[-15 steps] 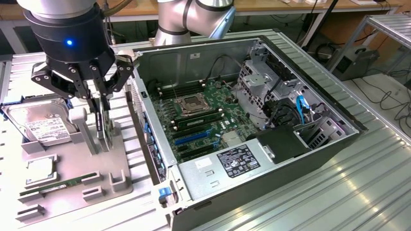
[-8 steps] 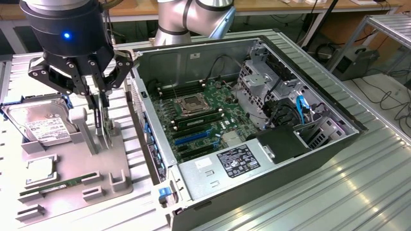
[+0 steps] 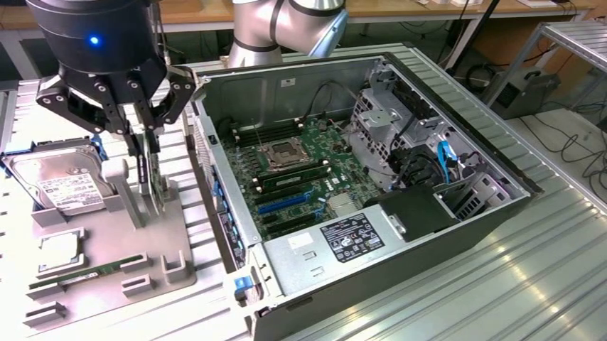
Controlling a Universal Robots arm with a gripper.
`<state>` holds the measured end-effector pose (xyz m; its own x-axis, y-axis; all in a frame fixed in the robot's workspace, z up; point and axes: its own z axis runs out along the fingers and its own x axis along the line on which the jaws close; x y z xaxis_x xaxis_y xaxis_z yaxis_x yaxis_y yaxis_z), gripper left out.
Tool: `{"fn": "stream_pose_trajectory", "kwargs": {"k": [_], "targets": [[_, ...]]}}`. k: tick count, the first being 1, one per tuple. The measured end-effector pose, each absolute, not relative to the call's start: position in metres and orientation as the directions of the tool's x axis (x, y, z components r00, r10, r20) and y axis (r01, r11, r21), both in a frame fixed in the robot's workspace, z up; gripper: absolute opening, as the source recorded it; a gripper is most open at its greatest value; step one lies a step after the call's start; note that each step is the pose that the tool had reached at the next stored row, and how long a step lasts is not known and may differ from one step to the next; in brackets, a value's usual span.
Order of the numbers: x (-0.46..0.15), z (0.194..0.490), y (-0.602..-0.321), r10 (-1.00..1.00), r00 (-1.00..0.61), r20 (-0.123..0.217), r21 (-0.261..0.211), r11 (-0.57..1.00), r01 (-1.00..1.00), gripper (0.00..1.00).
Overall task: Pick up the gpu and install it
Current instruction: 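Pick up the gpu and move the gpu toward the slot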
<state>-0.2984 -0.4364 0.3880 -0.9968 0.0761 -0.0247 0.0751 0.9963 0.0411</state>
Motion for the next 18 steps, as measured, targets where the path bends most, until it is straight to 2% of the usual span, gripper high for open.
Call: {"fn": "stream_pose_trajectory", "kwargs": {"k": [18], "targets": [[-0.298, 0.403, -0.436, 0.076, -0.997, -0.025, 0.041, 0.996, 0.075, 0.26]]}}
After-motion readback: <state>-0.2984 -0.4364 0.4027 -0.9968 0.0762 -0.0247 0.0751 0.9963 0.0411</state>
